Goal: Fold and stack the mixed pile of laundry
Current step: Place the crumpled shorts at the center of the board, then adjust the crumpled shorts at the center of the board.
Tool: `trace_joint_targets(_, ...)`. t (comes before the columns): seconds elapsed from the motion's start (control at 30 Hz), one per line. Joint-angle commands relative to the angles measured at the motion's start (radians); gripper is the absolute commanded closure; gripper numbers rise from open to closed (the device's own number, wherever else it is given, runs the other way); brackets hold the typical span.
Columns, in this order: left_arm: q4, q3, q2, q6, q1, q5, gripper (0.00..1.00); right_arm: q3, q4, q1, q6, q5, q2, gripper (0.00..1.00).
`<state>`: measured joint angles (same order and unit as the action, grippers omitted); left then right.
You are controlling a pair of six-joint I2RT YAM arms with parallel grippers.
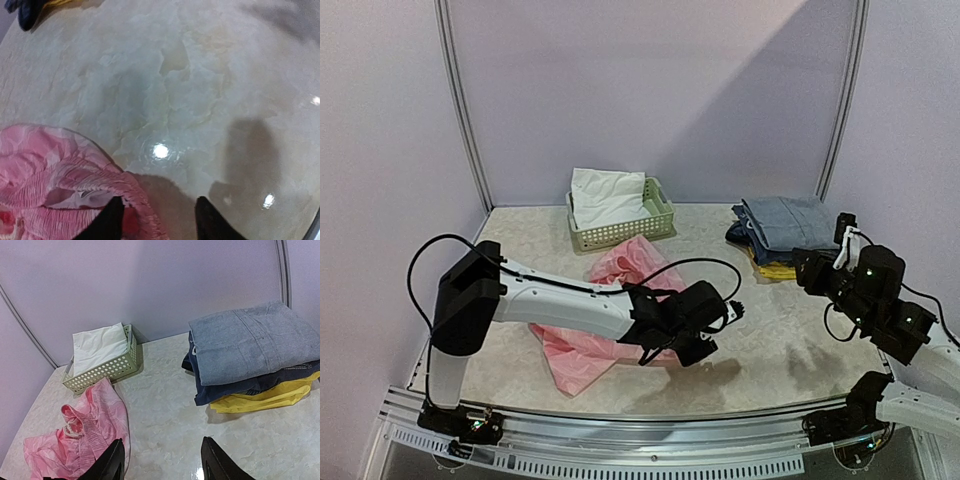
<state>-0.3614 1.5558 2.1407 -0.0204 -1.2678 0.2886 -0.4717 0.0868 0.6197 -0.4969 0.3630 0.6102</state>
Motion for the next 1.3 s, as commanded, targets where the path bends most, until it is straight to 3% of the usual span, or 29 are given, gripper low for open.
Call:
trace_joint_targets(0.0,0.076,-0.087,-0.114,-0.037,-0.001,-0.074,0.35,-0.021,0.015,0.001,0.003,-0.011,0.038,0.47)
trace_joint_targets(0.07,0.109,-0.161,-0.197,-0.051,0.005,-0.064,0.24,-0.036,0.008,0.001,0.026,-0.06,0.071,0.46)
trace_joint_targets(0.17,0.112,-0.262,-0.314,-0.084,0.026,-0.028,0.18,-0.069,-0.008,0.001,0.06,-0.156,0.141,0.45)
trace_joint_targets(0.4,0.057,-0.482,-0.511,-0.223,0.214,0.058,0.24,-0.176,-0.077,0.002,0.111,-0.44,0.406,0.43)
trace_joint_targets(0.6,0.055,-0.528,-0.492,-0.219,0.324,0.035,0.25,-0.357,-0.103,0.012,0.122,-0.595,0.738,0.4)
trace_joint_targets(0.73,0.059,-0.513,-0.447,-0.209,0.362,-0.007,0.26,-0.517,-0.002,0.048,0.166,-0.616,0.933,0.3)
trace_joint_targets(0.83,0.049,-0.501,-0.42,-0.204,0.375,-0.055,0.33,-0.639,0.107,0.087,0.224,-0.591,1.077,0.21)
trace_joint_targets(1.0,0.078,-0.546,-0.431,-0.203,0.375,-0.137,0.5,-0.771,0.219,0.136,0.294,-0.565,1.253,0.15)
trace_joint_targets(1.07,0.092,-0.574,-0.445,-0.207,0.375,-0.144,0.61,-0.796,0.233,0.148,0.309,-0.572,1.294,0.14)
trace_joint_targets(1.2,0.131,-0.619,-0.464,-0.218,0.375,-0.195,0.91,-0.843,0.259,0.162,0.337,-0.582,1.347,0.15)
trace_joint_targets(1.27,0.154,-0.643,-0.473,-0.224,0.373,-0.214,0.98,-0.872,0.274,0.167,0.346,-0.573,1.37,0.15)
